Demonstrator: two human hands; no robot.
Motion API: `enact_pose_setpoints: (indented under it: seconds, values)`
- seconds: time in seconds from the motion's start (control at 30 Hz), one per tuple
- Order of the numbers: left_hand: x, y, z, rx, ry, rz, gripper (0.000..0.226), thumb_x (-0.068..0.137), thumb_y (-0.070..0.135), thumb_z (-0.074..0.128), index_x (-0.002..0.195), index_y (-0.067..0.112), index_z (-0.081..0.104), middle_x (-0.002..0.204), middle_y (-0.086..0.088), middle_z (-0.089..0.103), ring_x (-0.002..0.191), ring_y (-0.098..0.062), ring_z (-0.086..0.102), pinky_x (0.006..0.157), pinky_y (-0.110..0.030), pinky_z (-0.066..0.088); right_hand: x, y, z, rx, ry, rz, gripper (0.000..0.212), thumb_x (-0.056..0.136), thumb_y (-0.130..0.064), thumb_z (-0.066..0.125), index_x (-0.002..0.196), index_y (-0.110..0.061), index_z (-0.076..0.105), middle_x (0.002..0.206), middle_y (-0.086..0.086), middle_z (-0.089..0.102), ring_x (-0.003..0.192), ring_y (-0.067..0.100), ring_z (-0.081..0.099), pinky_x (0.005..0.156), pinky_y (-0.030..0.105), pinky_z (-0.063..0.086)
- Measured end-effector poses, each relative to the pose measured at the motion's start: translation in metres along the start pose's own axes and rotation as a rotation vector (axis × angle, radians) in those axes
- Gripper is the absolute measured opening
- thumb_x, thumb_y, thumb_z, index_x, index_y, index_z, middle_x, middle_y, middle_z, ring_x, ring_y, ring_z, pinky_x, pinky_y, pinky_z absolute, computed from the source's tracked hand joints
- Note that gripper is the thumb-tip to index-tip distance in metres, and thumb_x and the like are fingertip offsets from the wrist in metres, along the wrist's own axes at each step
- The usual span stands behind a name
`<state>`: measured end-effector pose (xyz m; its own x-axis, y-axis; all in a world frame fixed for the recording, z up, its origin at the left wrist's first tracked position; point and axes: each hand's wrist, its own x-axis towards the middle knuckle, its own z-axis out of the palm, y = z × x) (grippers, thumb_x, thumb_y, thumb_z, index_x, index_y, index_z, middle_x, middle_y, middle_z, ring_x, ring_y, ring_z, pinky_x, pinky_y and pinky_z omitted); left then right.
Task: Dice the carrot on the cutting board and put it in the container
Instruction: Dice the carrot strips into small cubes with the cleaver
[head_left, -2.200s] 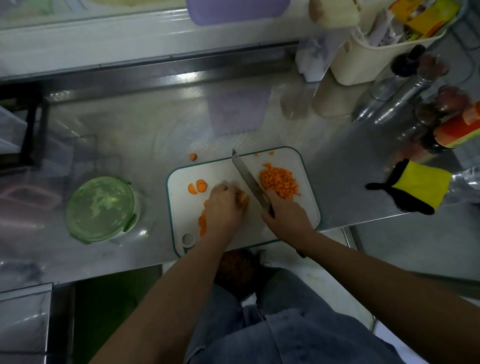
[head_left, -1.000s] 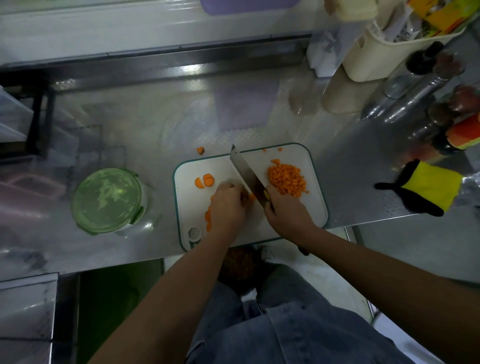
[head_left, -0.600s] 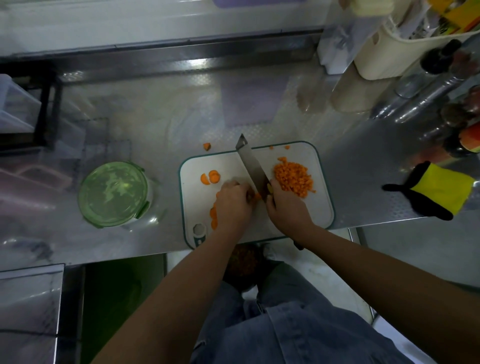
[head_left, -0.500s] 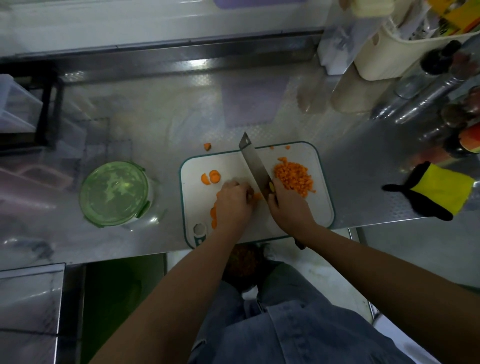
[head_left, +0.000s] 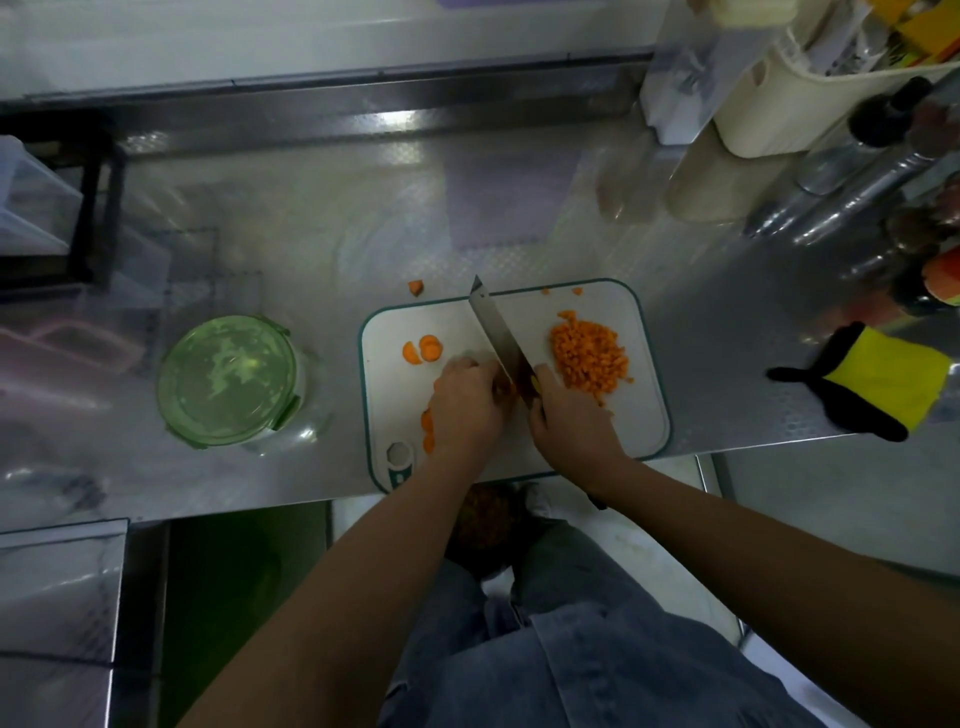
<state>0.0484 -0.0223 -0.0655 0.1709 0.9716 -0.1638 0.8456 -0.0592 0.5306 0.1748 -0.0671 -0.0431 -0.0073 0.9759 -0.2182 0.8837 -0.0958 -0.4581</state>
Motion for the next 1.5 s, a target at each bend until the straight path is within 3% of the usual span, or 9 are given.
enact_pose_setpoints:
  seconds: [0.13,0.33,0.53,0.67,0.9,1.13,1.23,1.37,1.5]
  values:
    - [0.0,0.0,0.001,0.004,-0.006,-0.01,0.011,0.082,0.022,0.065,0.088,0.015,0.07,0.089,-0.01,0.058,0.09,-0.028,0.053,0.065,-0.034,0.042,0.01,-0.002,0.0,0.014,0.004,0.005,0.025,0.095,-0.014,0.043,0.118,-0.008,0.045,0.074,0.013,0.059,0.063,0.033,0.058,0.049,0.033,0.034]
    - [0.0,-0.002,0.004,0.01,-0.015,-0.036,0.007,0.082,0.02,0.065,0.088,0.018,0.069,0.093,-0.007,0.057,0.091,-0.026,0.053,0.067,-0.035,0.045,0.011,0.001,-0.008,0.065,0.025,0.015,0.024,0.096,-0.015,0.043,0.118,-0.006,0.046,0.07,0.01,0.055,0.059,0.029,0.054,0.052,0.041,0.043]
    - [0.0,-0.001,0.004,-0.004,-0.007,-0.041,0.008,0.082,0.02,0.065,0.087,0.016,0.069,0.093,-0.007,0.059,0.094,-0.025,0.054,0.071,-0.037,0.048,0.001,0.001,-0.011,0.058,-0.001,-0.006,0.022,0.094,-0.015,0.045,0.115,-0.008,0.047,0.074,0.012,0.057,0.063,0.032,0.057,0.051,0.033,0.038]
    - [-0.002,-0.002,0.004,-0.02,0.012,-0.034,0.008,0.083,0.02,0.063,0.086,0.015,0.069,0.091,-0.008,0.058,0.092,-0.025,0.053,0.07,-0.037,0.046,-0.001,-0.001,-0.007,0.039,-0.015,0.02,0.024,0.094,-0.017,0.043,0.117,-0.009,0.045,0.082,0.014,0.06,0.069,0.033,0.058,0.057,0.039,0.045]
    - [0.0,-0.003,0.006,-0.052,0.017,-0.059,0.009,0.082,0.023,0.066,0.081,0.015,0.069,0.085,-0.007,0.057,0.087,-0.026,0.053,0.066,-0.039,0.047,0.003,-0.004,0.002,0.056,-0.024,0.03,0.027,0.094,-0.012,0.044,0.12,-0.007,0.044,0.069,0.007,0.052,0.058,0.026,0.051,0.05,0.034,0.036]
    - [0.0,-0.001,0.003,-0.029,0.0,-0.056,0.012,0.083,0.026,0.067,0.09,0.017,0.073,0.094,-0.007,0.063,0.097,-0.025,0.054,0.076,-0.037,0.048,0.003,0.007,0.004,0.089,0.07,0.051,0.033,0.096,-0.014,0.044,0.127,-0.006,0.045,0.074,0.015,0.06,0.063,0.033,0.057,0.051,0.033,0.036]
    - [-0.002,-0.001,0.001,-0.035,-0.02,-0.077,0.017,0.084,0.029,0.068,0.095,0.017,0.071,0.096,-0.007,0.066,0.099,-0.023,0.054,0.078,-0.035,0.048,0.006,0.012,0.001,0.147,0.099,0.125,0.033,0.096,-0.015,0.043,0.128,-0.006,0.044,0.067,0.005,0.052,0.058,0.025,0.051,0.051,0.031,0.033]
    - [-0.006,-0.003,-0.001,-0.067,-0.03,-0.086,0.019,0.083,0.027,0.068,0.099,0.017,0.069,0.096,-0.007,0.066,0.098,-0.023,0.056,0.08,-0.036,0.049,0.003,0.009,-0.007,0.209,0.105,0.092,0.029,0.096,-0.013,0.045,0.123,-0.004,0.047,0.062,0.0,0.049,0.053,0.019,0.049,0.049,0.033,0.035]
    - [-0.01,-0.006,-0.005,-0.101,0.009,-0.111,0.021,0.082,0.018,0.064,0.103,0.019,0.065,0.099,-0.006,0.065,0.094,-0.022,0.06,0.078,-0.035,0.051,-0.009,-0.005,0.001,0.222,0.061,0.06,0.032,0.096,-0.014,0.046,0.125,-0.003,0.045,0.074,0.005,0.053,0.063,0.023,0.052,0.055,0.033,0.038]
